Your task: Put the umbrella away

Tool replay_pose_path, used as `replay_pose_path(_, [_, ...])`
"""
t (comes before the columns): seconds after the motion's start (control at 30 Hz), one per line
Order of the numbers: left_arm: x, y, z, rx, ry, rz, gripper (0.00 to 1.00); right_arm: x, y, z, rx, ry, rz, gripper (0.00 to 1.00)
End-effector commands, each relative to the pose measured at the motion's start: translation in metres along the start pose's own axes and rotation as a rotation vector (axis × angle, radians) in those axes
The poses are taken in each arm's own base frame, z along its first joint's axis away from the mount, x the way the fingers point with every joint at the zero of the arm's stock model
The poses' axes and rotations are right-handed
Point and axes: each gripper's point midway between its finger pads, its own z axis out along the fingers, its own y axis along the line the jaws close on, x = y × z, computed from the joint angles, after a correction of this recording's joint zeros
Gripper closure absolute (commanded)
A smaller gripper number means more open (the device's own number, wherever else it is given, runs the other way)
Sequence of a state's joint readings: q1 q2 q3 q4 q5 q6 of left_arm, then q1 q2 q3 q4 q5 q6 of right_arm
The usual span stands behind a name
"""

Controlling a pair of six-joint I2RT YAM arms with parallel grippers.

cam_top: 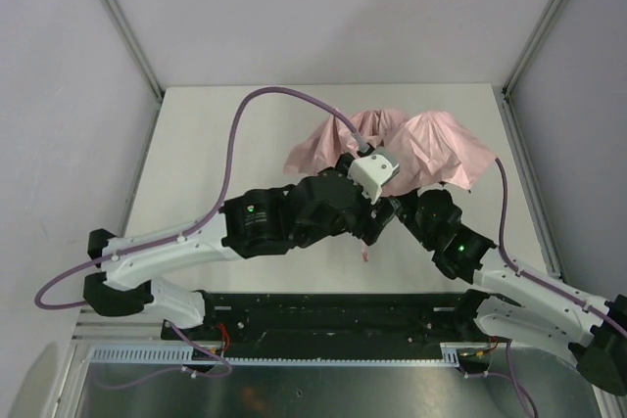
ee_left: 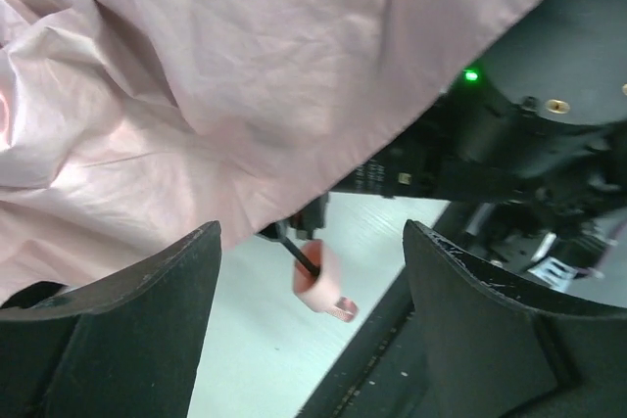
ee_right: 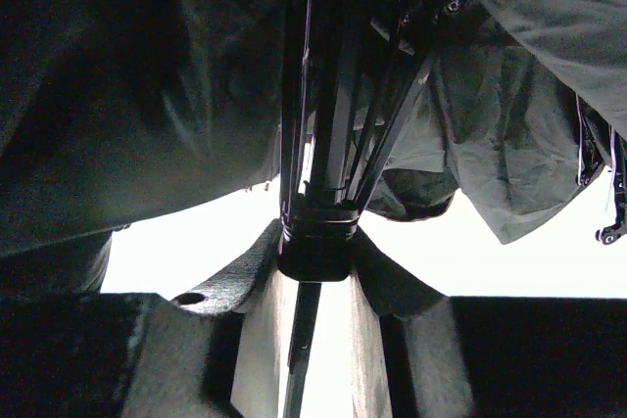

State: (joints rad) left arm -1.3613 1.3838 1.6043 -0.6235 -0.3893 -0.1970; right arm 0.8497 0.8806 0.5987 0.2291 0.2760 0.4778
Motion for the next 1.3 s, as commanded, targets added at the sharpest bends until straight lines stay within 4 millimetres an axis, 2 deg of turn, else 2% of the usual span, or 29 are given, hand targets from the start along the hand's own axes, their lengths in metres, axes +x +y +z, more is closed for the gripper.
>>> replay_pose_path(0.0, [-0.020, 0.023, 0.008, -0.160, -0.056, 0.060, 0.21, -0.051, 0.029, -0.005, -0.076, -0.139, 0.053, 1.00])
replay_pose_path(0.13, [-0.021, 0.032, 0.018, -0.235, -0.053, 0.105, 0.22, -0.051, 0.034, -0.005, -0.103, -0.133, 0.062, 1.00])
replay_pose_path(0.23, [-0.026, 0.038, 0.023, -0.282, -0.061, 0.132, 0.31, -0.048, 0.036, -0.004, -0.113, -0.121, 0.062, 1.00])
replay_pose_path(0.4, [-0.043, 0.055, 0.012, -0.379, -0.102, 0.161, 0.67, -0.043, 0.035, -0.005, -0.111, -0.101, 0.057, 1.00])
replay_pose_path(0.5, [-0.061, 0.056, -0.005, -0.358, -0.151, 0.143, 0.92, -0.039, 0.029, -0.004, -0.084, -0.088, 0.038, 1.00])
replay_pose_path(0.53, [-0.067, 0.055, -0.013, -0.338, -0.171, 0.129, 0.96, -0.036, 0.026, -0.003, -0.069, -0.081, 0.028, 1.00])
replay_pose_path(0.63, [-0.085, 0.050, -0.042, -0.263, -0.243, 0.063, 1.00, -0.030, 0.013, -0.001, -0.015, -0.072, 0.012, 1.00])
replay_pose_path(0.7, [-0.090, 0.050, -0.061, -0.219, -0.280, 0.008, 1.00, -0.027, 0.006, 0.000, -0.015, -0.067, 0.031, 1.00])
replay_pose_path(0.77, [-0.089, 0.055, -0.076, -0.206, -0.303, -0.039, 1.00, -0.027, 0.000, 0.003, -0.040, -0.059, 0.061, 1.00])
replay_pose_path(0.87, [-0.081, 0.069, -0.094, -0.228, -0.336, -0.103, 1.00, -0.022, 0.008, 0.002, -0.151, -0.025, 0.055, 1.00])
replay_pose_path(1.03, [-0.065, 0.080, -0.107, -0.218, -0.390, -0.227, 1.00, -0.012, 0.038, -0.011, -0.388, 0.027, 0.012, 1.00])
replay_pose_path(1.17, [-0.056, 0.071, -0.110, -0.126, -0.432, -0.295, 1.00, -0.010, 0.046, -0.019, -0.451, 0.041, 0.011, 1.00])
replay_pose_path(1.27, [-0.041, 0.058, -0.104, -0.040, -0.415, -0.318, 0.99, -0.015, 0.057, -0.029, -0.531, 0.035, 0.006, 1.00])
